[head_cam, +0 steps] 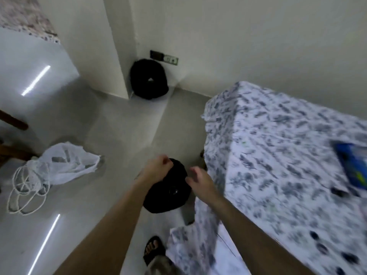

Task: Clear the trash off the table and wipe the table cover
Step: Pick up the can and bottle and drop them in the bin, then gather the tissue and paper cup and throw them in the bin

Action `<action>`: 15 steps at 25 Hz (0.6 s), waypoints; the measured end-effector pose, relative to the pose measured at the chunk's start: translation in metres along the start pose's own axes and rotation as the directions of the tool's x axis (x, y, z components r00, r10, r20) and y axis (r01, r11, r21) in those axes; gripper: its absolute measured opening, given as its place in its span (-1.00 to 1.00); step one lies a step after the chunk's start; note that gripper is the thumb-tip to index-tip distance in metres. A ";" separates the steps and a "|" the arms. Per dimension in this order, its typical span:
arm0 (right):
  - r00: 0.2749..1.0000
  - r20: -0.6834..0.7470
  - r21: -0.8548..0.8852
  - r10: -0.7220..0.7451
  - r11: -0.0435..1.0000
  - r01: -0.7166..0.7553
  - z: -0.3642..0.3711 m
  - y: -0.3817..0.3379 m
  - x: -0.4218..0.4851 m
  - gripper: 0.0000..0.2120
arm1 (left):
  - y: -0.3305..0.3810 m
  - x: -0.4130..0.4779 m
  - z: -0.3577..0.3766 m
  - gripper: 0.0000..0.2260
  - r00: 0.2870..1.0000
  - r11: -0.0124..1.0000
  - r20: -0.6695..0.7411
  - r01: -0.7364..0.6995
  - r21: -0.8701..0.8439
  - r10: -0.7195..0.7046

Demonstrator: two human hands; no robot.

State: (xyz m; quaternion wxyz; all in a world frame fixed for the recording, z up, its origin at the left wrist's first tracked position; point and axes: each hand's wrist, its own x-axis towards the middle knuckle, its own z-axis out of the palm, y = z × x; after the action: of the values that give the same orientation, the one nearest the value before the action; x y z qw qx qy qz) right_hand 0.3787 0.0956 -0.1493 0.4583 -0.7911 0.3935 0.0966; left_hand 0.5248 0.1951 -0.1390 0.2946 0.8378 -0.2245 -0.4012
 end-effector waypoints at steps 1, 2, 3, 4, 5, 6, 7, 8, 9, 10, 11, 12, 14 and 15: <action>0.998 -0.059 0.032 -0.016 0.999 0.018 -0.020 -0.004 -0.022 -0.65 | 0.025 -0.009 -0.006 -0.81 0.999 0.999 -0.026 -0.040 -0.005 0.040; 0.994 -0.110 0.075 -0.020 0.997 0.029 -0.038 -0.005 -0.045 -0.66 | 0.050 -0.017 -0.006 -0.84 0.995 0.996 -0.045 -0.094 -0.008 0.093; 0.990 -0.141 0.111 -0.028 0.993 0.044 -0.052 -0.004 -0.065 -0.66 | 0.070 -0.024 -0.002 -0.88 0.987 0.988 -0.057 -0.152 -0.042 0.149; 0.987 -0.154 0.138 -0.035 0.989 0.056 -0.063 -0.001 -0.084 -0.64 | 0.087 -0.031 0.007 -0.92 0.982 0.976 -0.032 -0.188 -0.107 0.185; 0.984 -0.179 0.164 -0.025 0.985 0.055 -0.075 0.010 -0.106 -0.64 | 0.107 -0.042 0.022 -0.88 0.978 0.962 0.014 -0.204 -0.181 0.210; 0.977 -0.211 0.185 -0.009 0.981 0.049 -0.085 0.026 -0.125 -0.64 | 0.120 -0.048 0.041 -0.80 0.969 0.951 0.056 -0.223 -0.216 0.240; 0.969 -0.246 0.201 0.010 0.979 0.041 -0.095 0.044 -0.142 -0.64 | 0.130 -0.055 0.062 -0.74 0.953 0.940 0.102 -0.258 -0.223 0.286; 0.957 -0.285 0.215 0.044 0.976 0.019 -0.106 0.064 -0.158 -0.64 | 0.140 -0.063 0.083 -0.73 0.932 0.936 0.159 -0.293 -0.193 0.325; 0.942 -0.321 0.242 0.099 0.970 -0.020 -0.115 0.087 -0.174 -0.64 | 0.149 -0.072 0.106 -0.75 0.912 0.935 0.221 -0.317 -0.157 0.346; 0.923 -0.349 0.285 0.164 0.956 -0.062 -0.124 0.111 -0.190 -0.64 | 0.159 -0.082 0.128 -0.79 0.893 0.934 0.275 -0.335 -0.125 0.357; 0.902 -0.367 0.332 0.227 0.938 -0.101 -0.132 0.132 -0.205 -0.65 | 0.168 -0.094 0.147 -0.81 0.878 0.934 0.320 -0.344 -0.098 0.356; 0.883 -0.382 0.367 0.272 0.922 -0.125 -0.138 0.152 -0.220 -0.66 | 0.175 -0.104 0.165 -0.81 0.868 0.936 0.354 -0.346 -0.069 0.347; 0.847 -0.435 0.413 0.304 0.904 -0.112 -0.153 0.197 -0.248 -0.72 | 0.192 -0.126 0.206 -0.84 0.844 0.925 0.403 -0.379 -0.018 0.354; 0.833 -0.462 0.432 0.305 0.898 -0.089 -0.163 0.215 -0.260 -0.76 | 0.200 -0.135 0.226 -0.88 0.830 0.916 0.423 -0.402 0.002 0.363</action>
State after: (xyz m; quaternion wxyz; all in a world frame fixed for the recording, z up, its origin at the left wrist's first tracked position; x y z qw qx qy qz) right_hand 0.0170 0.0458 -0.0643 0.4715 -0.6332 0.5943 -0.1535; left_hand 0.2374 0.0623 -0.0453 0.2762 0.6839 -0.4627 -0.4918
